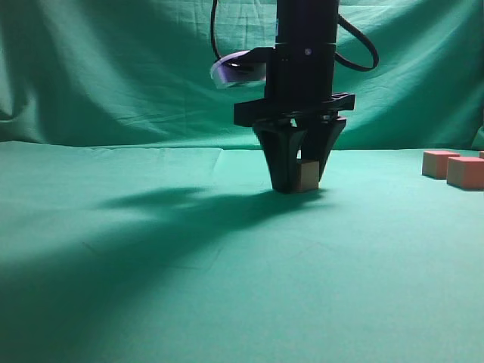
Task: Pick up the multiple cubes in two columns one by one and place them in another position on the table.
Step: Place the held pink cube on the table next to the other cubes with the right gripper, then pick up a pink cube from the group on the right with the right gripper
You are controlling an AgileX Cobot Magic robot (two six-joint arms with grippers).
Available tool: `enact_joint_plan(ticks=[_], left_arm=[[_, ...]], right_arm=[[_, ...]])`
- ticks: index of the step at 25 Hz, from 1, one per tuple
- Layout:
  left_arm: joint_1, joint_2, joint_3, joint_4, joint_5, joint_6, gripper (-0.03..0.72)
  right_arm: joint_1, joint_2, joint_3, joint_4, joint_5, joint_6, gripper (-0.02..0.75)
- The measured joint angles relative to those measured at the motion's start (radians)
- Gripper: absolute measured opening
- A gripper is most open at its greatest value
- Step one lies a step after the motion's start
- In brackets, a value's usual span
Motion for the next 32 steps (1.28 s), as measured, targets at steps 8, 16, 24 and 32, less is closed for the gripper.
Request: enact_joint_plan(ticks=[8,16,24,32], left_arm=[[0.000,0.000,0.000,0.000,0.000,0.000,0.000],[0.000,0.000,0.000,0.000,0.000,0.000,0.000],[0.000,0.000,0.000,0.000,0.000,0.000,0.000],[0.000,0.000,0.000,0.000,0.000,0.000,0.000]], right_arm=[[0.000,0.008,-0.053,0.020,0.065,0.024,0.643],[0.001,-0.013,-0.286,0.020,0.187,0.054,0.608],[-0.014,-0.291,-0.278,-0.069,0.205,0.169,0.554],[-0.166,-0.674,0.026,-0.079,0.216,0.254,0.554]])
